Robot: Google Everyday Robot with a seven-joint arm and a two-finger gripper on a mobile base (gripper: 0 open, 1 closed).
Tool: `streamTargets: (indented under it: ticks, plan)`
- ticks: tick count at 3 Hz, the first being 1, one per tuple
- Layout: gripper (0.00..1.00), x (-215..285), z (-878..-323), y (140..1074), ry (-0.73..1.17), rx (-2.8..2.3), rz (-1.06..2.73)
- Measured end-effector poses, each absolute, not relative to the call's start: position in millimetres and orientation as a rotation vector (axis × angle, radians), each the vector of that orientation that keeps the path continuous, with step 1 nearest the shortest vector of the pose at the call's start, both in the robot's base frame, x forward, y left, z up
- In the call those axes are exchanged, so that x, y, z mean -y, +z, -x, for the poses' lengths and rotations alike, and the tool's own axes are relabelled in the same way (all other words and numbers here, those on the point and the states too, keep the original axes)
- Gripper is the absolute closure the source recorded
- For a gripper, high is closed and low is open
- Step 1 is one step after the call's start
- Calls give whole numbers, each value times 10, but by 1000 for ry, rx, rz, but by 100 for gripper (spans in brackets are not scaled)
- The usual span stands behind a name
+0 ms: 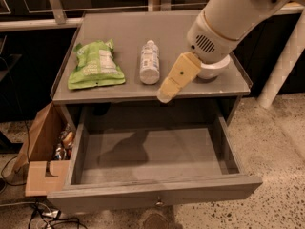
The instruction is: Place blue plastic bottle into top drawer
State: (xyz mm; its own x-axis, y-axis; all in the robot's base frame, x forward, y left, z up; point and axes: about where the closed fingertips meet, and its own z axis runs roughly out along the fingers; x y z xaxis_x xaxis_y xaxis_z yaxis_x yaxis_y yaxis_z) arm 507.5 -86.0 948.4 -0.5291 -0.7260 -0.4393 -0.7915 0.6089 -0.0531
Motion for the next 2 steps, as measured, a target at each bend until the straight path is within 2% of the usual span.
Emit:
streamTargets:
  ticks: [2]
  plan:
    - [0,817,-5094,9510,250,-2394,1204]
